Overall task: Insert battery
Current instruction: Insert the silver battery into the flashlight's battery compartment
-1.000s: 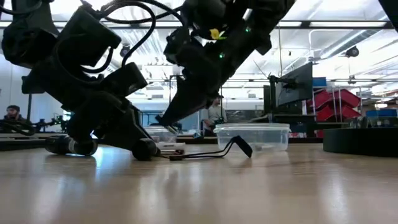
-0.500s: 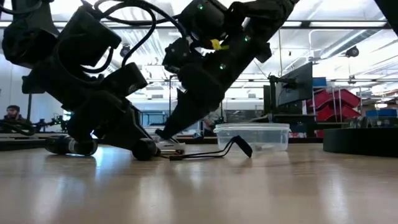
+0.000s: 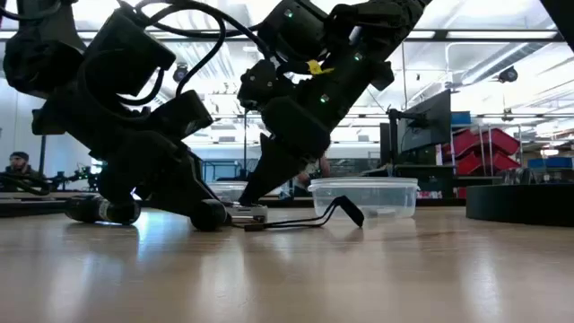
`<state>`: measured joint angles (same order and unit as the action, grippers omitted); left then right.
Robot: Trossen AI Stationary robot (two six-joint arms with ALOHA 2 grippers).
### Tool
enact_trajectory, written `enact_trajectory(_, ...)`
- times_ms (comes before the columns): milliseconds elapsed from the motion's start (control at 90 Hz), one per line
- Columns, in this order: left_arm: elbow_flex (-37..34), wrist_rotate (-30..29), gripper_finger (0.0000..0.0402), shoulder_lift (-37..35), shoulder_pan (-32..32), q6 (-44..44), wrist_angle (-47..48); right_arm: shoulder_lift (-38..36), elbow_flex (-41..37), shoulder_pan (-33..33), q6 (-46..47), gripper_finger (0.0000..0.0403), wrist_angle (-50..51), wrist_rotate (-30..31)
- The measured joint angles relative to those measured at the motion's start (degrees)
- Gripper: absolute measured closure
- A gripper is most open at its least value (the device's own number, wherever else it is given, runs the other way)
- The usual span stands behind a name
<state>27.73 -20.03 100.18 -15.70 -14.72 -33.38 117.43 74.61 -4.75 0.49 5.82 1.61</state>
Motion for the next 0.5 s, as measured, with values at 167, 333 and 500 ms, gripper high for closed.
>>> enact_trajectory(167, 0.0, -0.01, 0.0326, 0.0, 0.0, 0.02, -0.01, -0.22, 0.94, 0.0, 0.06, 0.0402, 0.23, 0.11)
enact_trajectory(333, 0.0, 0.0, 0.0326, 0.0, 0.0, 0.02, -0.03, -0.19, 2.27, -0.22, 0.15, 0.0402, -1.8, 0.13)
enact_trajectory(500, 0.0, 0.0, 0.0326, 0.0, 0.0, -0.01, -0.03, 1.26, 2.38, -0.24, 1.05, 0.0403, -4.43, -0.13)
